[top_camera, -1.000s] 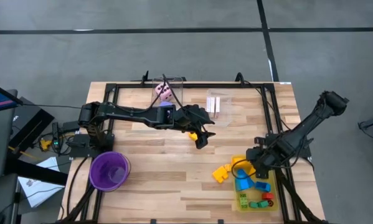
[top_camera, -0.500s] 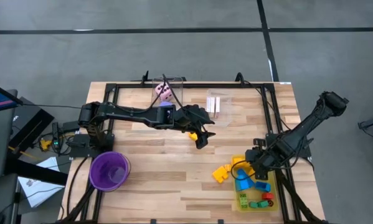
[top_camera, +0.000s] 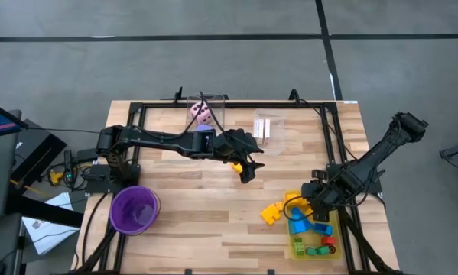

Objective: Pick & Place Toys
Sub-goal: Put the yellow game piece into the bin, then put the top yellow game piece into the bin

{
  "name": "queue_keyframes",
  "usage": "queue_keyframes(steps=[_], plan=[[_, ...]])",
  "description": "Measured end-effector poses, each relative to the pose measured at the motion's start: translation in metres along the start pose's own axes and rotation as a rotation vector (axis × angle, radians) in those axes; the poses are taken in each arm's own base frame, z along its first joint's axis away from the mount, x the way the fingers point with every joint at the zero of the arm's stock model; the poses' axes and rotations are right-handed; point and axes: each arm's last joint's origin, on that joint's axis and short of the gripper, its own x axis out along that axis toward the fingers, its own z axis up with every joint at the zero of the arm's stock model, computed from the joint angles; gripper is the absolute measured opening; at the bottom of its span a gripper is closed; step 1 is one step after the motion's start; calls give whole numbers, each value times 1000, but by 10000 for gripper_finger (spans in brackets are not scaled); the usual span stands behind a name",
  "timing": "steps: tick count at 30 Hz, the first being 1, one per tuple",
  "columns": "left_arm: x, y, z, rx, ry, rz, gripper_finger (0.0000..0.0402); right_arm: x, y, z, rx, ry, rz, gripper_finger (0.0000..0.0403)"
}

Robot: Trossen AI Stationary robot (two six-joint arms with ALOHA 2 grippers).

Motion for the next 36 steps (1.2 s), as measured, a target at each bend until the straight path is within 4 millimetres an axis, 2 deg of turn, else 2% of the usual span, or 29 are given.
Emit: queue_keyframes(steps=[10,14,20,27,32,36], plan=[[0,0,0,0,1,0,254,-17,-3,5,-1,-36,-80,194],[0,-1,0,1,1,-2,254,-27,-6,6,57,-114,-73,194],[0,0,-3,5,27,3,254,-57,-16,9,188,-293,-24,194],[-1,-5,-5,13,41,-4,254,-89,-26,11,302,-549,126,194],[-1,-7,-6,-12,45,-9,254,-102,-33,9,350,-652,173,194],[-1,-7,-5,-113,38,-7,254,-106,-37,7,360,-675,185,194]])
